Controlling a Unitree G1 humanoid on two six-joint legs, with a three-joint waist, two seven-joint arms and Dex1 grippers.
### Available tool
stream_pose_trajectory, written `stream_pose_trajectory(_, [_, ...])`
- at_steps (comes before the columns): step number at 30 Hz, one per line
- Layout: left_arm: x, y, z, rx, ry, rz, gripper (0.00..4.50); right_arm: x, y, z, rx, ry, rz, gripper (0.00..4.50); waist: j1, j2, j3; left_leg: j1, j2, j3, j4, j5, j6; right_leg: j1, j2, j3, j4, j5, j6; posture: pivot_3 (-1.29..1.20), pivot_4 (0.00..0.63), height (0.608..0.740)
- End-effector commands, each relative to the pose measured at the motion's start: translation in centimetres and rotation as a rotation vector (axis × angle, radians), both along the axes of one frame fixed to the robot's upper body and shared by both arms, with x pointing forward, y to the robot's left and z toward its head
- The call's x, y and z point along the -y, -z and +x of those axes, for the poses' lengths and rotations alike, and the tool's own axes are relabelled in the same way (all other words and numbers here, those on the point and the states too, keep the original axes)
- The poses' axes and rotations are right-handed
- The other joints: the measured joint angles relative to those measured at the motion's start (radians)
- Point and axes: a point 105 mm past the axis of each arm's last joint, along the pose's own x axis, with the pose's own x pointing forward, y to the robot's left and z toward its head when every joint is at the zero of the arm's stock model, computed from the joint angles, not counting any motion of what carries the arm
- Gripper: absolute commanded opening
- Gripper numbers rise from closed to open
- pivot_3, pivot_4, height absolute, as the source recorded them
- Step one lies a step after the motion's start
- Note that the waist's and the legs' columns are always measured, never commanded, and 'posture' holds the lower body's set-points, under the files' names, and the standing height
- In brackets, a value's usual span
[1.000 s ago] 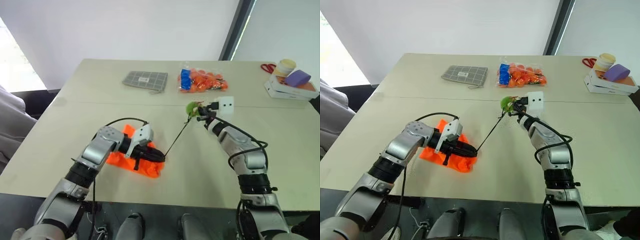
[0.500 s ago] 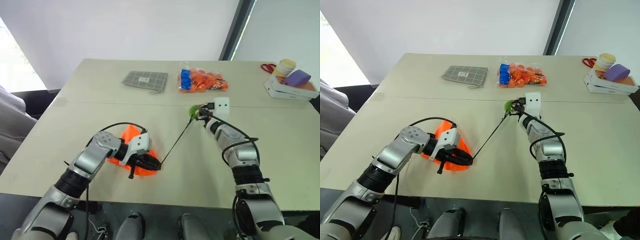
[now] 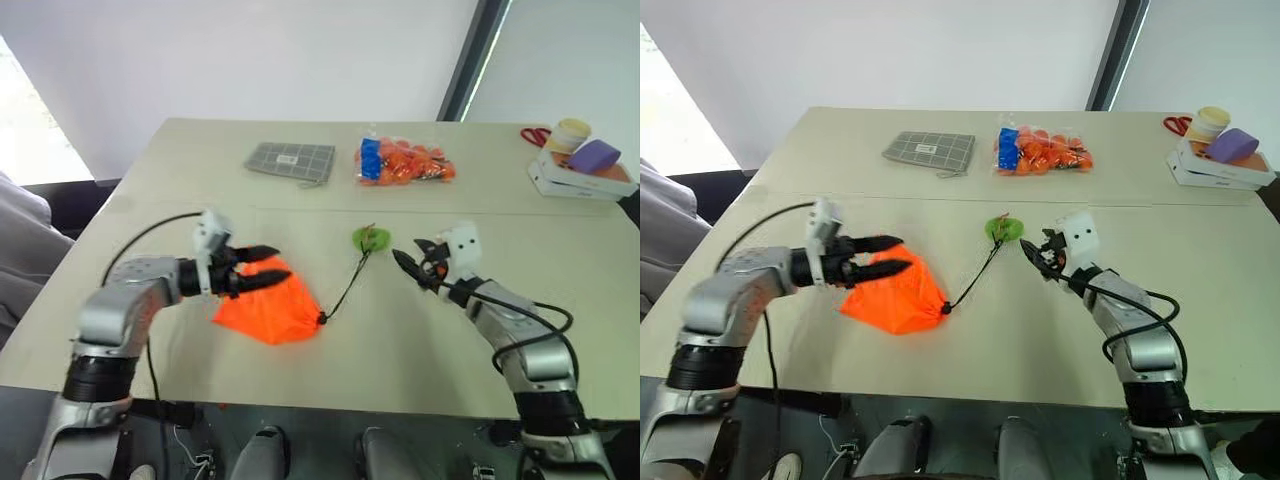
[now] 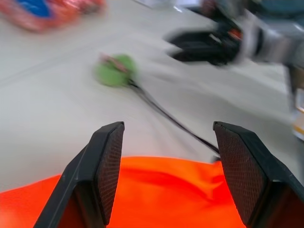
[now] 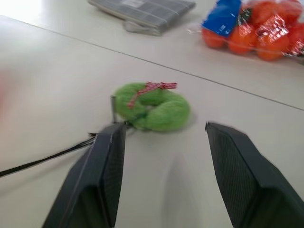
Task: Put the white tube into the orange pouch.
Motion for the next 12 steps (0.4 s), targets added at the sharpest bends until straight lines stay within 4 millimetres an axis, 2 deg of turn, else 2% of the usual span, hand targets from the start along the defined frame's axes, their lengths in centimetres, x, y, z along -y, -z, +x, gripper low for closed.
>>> stream_pose_trajectory(1, [-4.9,0.0,0.5,0.103,-0.280,0.044,3.17,1.0,-1.9,-1.1,0.069,-0.052,0.029,2.70,0.000,0.000,0.000,0.000,0.000,0.000,0.000,0.000,0.000,0.000,0.000,0.000,0.000,0.000,0.000,0.00,0.150,0.724])
stream_pose_trajectory(6, [-6.7,2.2,-0.6,0.104,-0.402,0.093,3.17,1.0,-2.0,-2.2,0.049,-0.145,0.076,2.70,0.008,-0.001,0.000,0.000,0.000,0.001,0.000,0.000,0.000,0.000,-0.001,0.001,-0.001,0.000,-0.001,0.00,0.150,0.724])
stream_pose_trajectory(12, [-6.9,4.2,-1.7,0.061,-0.446,0.089,3.17,1.0,-1.4,-2.4,0.022,-0.189,0.065,2.70,0.009,-0.001,0.000,-0.001,0.000,0.001,0.000,0.000,0.000,0.000,-0.002,0.000,-0.003,0.000,-0.002,0.00,0.150,0.724])
